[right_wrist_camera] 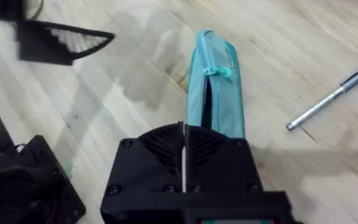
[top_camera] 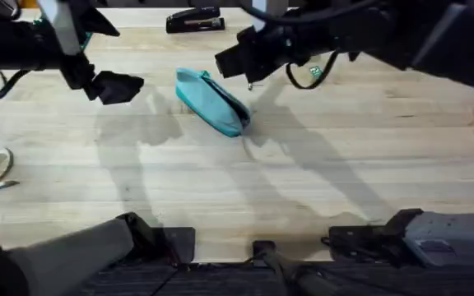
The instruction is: Unzip the bag, pick up the pens from the table one at a time and place them inside, then zip the bag closed.
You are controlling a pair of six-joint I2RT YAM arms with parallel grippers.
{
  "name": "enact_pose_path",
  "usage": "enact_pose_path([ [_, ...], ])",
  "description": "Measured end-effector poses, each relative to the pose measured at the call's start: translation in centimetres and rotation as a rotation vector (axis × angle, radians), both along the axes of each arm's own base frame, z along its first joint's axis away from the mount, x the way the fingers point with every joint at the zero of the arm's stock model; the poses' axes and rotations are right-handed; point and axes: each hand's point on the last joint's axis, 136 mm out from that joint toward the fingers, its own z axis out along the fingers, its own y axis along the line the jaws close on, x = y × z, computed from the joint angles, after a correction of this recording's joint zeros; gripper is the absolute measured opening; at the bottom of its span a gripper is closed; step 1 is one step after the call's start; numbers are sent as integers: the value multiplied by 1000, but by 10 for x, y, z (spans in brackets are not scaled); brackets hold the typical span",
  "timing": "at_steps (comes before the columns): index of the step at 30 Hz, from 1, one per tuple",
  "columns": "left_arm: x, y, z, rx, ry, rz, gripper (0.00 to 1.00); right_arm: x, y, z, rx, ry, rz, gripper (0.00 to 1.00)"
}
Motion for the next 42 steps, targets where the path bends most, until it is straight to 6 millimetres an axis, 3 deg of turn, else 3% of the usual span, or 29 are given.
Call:
enact_pose_path([
  [5,-9,-5,16,-2,-56,-28,992,14,10,-18,6,25,-19,34],
  [17,-9,-8,18,-5,-69,-51,992,26,19,-73,-54,111,-27,32],
  [23,-9,-8,18,-5,-69,-51,992,39,29,-79,-28,79,-26,32],
  [33,-10,-8,17,-6,-65,-53,994,36,36,-95,-60,89,-21,30],
  [42,-11,-8,17,-6,-64,-54,994,41,34,-142,-150,133,-49,30],
])
